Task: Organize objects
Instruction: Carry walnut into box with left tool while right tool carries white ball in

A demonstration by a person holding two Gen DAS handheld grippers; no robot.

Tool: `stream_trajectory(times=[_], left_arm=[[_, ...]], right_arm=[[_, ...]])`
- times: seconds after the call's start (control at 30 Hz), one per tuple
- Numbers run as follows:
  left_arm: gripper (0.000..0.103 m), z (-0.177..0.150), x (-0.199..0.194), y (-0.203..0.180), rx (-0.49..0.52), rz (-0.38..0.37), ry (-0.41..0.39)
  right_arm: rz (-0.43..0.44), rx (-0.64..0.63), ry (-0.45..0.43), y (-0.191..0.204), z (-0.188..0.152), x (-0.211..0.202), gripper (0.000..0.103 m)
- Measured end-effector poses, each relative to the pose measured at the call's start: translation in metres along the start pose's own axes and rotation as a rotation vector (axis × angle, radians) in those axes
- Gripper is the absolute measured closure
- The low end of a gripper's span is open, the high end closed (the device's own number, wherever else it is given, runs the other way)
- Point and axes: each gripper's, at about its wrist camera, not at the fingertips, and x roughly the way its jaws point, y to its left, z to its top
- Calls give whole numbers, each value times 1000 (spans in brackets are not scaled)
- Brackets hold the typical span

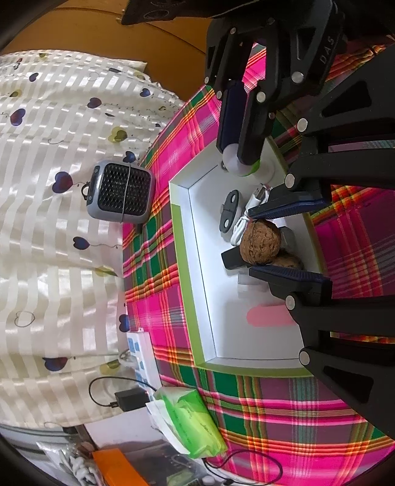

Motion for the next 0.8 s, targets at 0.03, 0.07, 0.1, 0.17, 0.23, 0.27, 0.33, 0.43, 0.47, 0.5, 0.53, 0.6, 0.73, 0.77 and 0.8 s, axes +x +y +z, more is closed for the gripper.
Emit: stream_trajectory(times=[0.03,0.07,0.1,0.17,0.23,0.27,0.33,0.43,0.47,0.5,0.53,0.6,0.73,0.77,0.8], left_arm=[[74,0,1,0,2,0,1],[74,0,3,-1,3,-2,2],[74,0,4,-1,4,-2,3],[74,0,6,-1,4,-2,3],[74,0,8,-2,5,-3,4],[74,-1,8,-2,6,-4,4],[74,-1,10,-4,11,-5,6],[74,-1,11,-7,20,-10,6],[74,-1,12,-8,24,-10,5],[74,-1,12,-8,26,-9,4],[74,-1,13,-8,27,-9,3],[74,-1,14,-9,27,-9,7],[74,-1,16,-10,34,-3,5],[74,-1,17,-10,35,-2,4],[74,-1,17,-11,37,-1,3]], right_arm=[[0,-1,3,0,-1,1,84],[1,-1,6,0,-1,3,84],[1,-1,8,0,-2,4,84],[2,2,13,-1,-3,6,84],[4,8,17,-2,-4,8,84],[5,9,19,-3,-4,9,84],[9,10,25,-2,-5,11,84],[12,5,30,0,-6,13,84],[9,3,32,0,-6,14,84],[6,0,34,0,-7,14,84],[1,-2,36,0,-7,15,84],[0,-2,39,0,-7,17,84],[2,-6,44,0,-8,19,84],[1,-8,42,0,-8,18,84],[1,-10,42,0,-8,18,84]])
